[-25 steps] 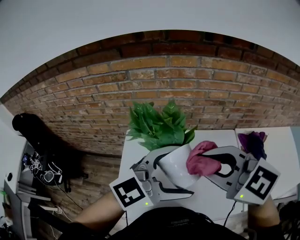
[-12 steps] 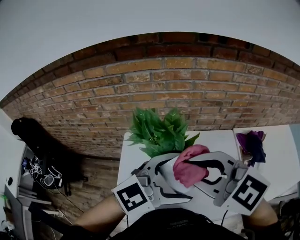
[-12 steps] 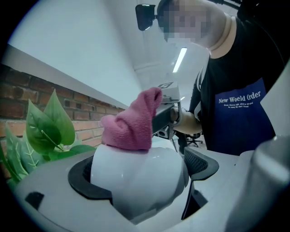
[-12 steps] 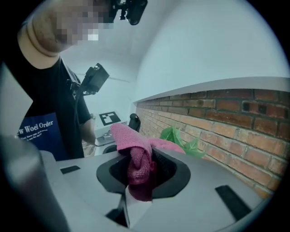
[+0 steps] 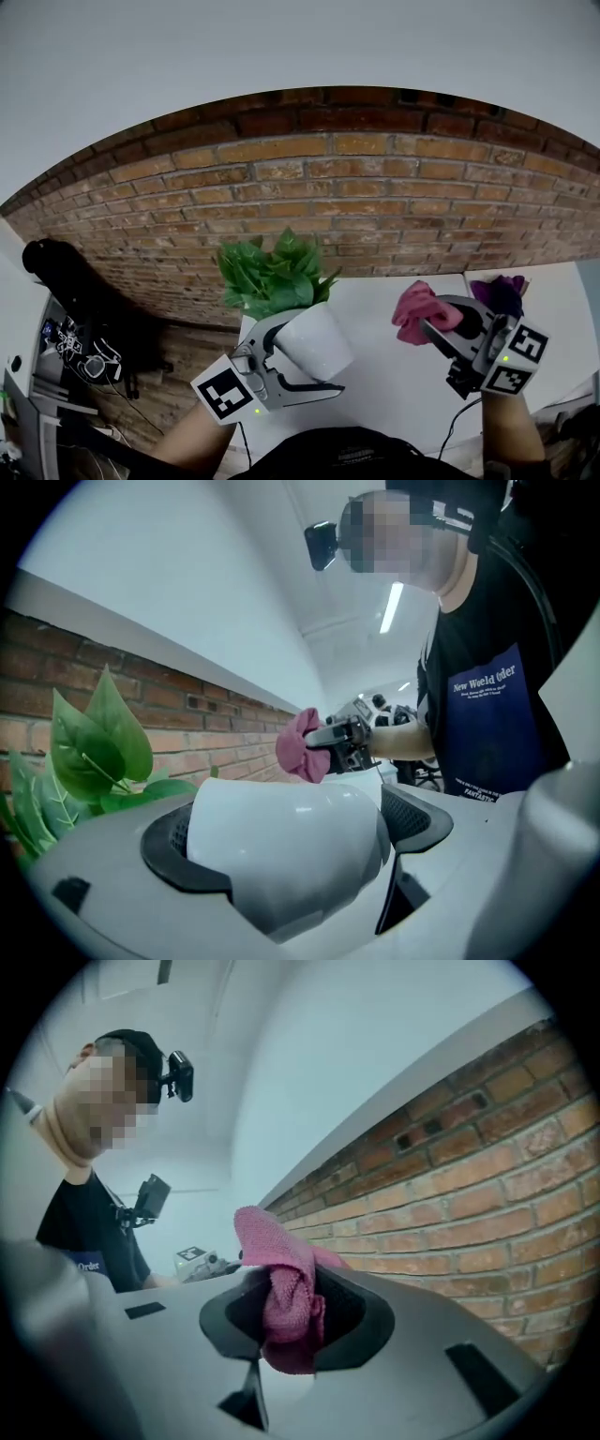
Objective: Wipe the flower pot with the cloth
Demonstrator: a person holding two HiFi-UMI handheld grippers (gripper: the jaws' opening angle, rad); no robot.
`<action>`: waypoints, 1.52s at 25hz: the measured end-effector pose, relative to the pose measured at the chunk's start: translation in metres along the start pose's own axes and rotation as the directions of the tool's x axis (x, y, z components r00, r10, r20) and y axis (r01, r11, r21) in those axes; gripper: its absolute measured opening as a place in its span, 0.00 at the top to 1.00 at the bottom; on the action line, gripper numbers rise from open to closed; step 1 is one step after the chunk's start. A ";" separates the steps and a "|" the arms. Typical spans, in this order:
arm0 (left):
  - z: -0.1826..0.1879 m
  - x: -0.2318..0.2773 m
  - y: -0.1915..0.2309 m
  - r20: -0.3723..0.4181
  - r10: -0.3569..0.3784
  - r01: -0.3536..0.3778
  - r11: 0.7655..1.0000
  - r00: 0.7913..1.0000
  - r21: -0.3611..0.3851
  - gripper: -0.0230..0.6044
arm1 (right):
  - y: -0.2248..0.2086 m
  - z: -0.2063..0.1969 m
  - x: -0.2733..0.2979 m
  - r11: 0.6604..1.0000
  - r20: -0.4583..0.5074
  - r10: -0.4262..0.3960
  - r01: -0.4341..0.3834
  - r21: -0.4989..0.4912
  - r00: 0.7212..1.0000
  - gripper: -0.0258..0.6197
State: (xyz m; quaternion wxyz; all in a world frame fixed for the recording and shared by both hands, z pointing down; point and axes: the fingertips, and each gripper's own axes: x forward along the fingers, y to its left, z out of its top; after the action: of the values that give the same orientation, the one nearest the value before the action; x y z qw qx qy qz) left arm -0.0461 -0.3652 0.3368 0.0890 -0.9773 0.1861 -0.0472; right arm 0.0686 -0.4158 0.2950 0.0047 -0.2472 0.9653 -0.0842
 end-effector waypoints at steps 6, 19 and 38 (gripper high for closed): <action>-0.006 -0.029 0.014 -0.055 0.049 -0.043 0.995 0.997 0.091 0.14 | -0.046 -0.026 -0.010 0.988 0.032 -0.123 0.119 0.102 0.992 0.83; -0.005 -0.028 0.011 -0.056 0.054 -0.046 0.990 0.997 0.133 0.14 | -0.074 -0.069 -0.013 0.968 0.002 -0.185 0.182 0.172 0.983 0.83; -0.009 -0.024 0.005 -0.050 0.033 -0.028 0.994 0.998 0.108 0.14 | -0.071 -0.070 -0.012 0.973 -0.010 -0.184 0.184 0.142 0.983 0.83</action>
State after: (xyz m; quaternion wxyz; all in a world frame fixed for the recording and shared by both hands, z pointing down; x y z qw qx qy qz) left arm -0.0711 -0.3628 0.3434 0.1373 -0.9666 0.2005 -0.0810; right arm 0.1097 -0.4604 0.3751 0.0160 -0.3346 0.9298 -0.1526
